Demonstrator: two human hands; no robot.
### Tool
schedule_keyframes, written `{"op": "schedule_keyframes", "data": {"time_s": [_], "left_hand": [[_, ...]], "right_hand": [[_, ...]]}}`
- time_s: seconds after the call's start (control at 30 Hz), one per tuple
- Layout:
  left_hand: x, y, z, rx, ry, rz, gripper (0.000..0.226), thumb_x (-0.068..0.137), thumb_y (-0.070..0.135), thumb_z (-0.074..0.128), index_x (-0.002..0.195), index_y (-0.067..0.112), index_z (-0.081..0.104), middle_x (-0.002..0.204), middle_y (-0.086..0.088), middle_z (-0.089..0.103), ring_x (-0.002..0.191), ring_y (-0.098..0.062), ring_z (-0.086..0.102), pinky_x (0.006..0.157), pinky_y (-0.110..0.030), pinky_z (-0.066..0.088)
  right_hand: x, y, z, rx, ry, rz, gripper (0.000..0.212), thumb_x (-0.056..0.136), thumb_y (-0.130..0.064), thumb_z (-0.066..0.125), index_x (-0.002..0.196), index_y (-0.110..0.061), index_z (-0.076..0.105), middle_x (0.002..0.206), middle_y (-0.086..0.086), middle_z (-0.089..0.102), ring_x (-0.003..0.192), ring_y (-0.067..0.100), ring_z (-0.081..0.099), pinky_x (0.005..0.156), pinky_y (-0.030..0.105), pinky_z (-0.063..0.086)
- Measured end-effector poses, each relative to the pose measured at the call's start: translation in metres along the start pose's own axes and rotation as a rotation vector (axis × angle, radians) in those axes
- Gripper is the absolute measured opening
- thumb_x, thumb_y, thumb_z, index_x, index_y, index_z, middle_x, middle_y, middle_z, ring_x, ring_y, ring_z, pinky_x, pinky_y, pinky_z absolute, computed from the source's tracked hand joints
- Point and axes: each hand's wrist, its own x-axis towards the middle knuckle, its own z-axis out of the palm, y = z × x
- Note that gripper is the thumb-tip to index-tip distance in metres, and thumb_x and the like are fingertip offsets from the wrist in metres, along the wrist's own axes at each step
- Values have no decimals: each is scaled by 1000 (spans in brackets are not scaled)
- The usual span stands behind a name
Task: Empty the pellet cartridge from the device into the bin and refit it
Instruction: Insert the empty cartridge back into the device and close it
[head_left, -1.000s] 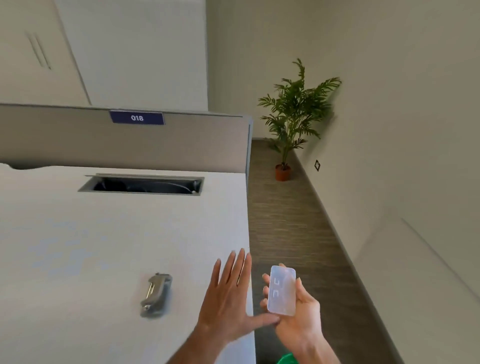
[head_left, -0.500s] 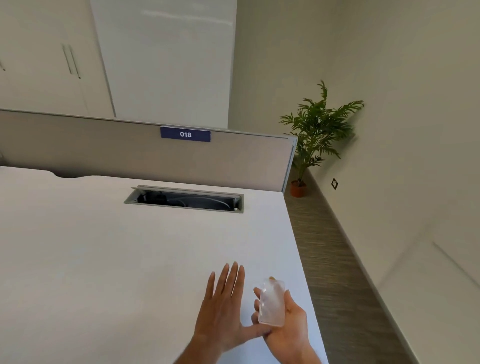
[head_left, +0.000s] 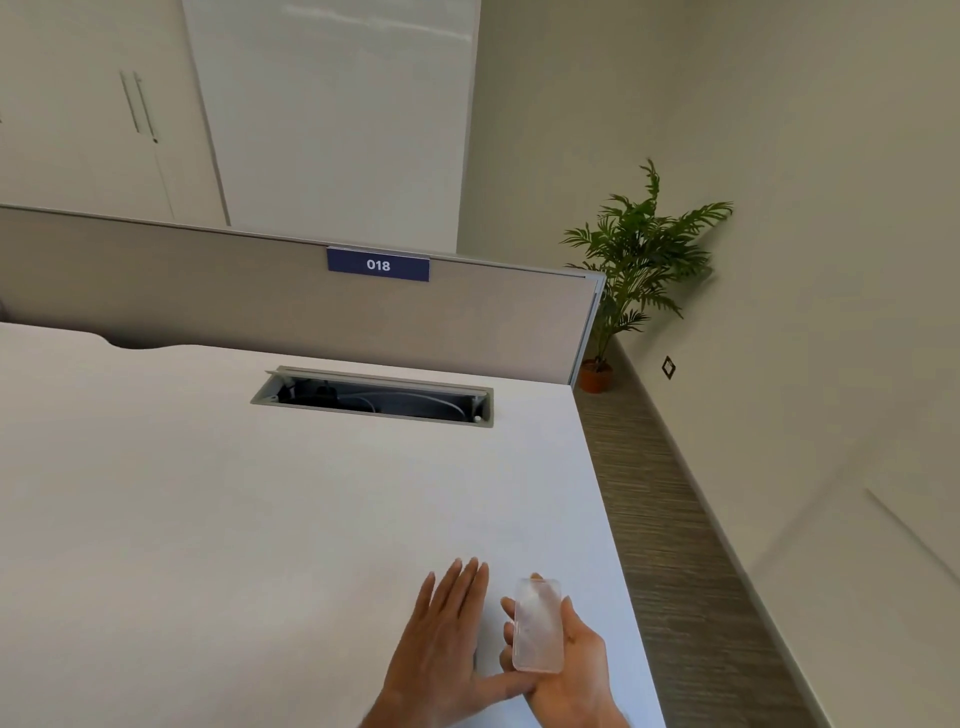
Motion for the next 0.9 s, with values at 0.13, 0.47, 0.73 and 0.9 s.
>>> {"op": "schedule_keyframes", "data": {"time_s": [0.13,0.47,0.73,0.9], "left_hand": [[-1,-18,-1,-86,-124,-31,130,61,103,36,159,24,1,168,11,7,154,-8,4,128,-32,1],[7,-35,-2,-349,-104,-133,91,65,74,69,141,31,44,148,19,40,129,2,41,104,-12,35],[18,-28,-7,-363,13,-105,70,64,64,70,123,29,61,123,24,55,113,1,50,96,-9,40],[24,-15,-16,-430,98,-60,64,63,61,76,116,28,66,114,25,60,105,1,55,94,-19,49]], "right_hand": [[2,0,-1,12,-8,36,48,104,-49,35,125,-20,67,111,25,66,73,33,58,62,37,47],[13,1,-1,23,36,77,48,103,-52,36,118,-21,71,107,24,67,72,33,57,62,37,46],[13,-4,2,5,52,85,48,104,-51,36,117,-20,71,107,23,66,75,33,54,63,37,41],[12,-6,4,17,42,85,47,104,-48,38,116,-17,71,108,24,66,72,34,58,64,38,46]]}}
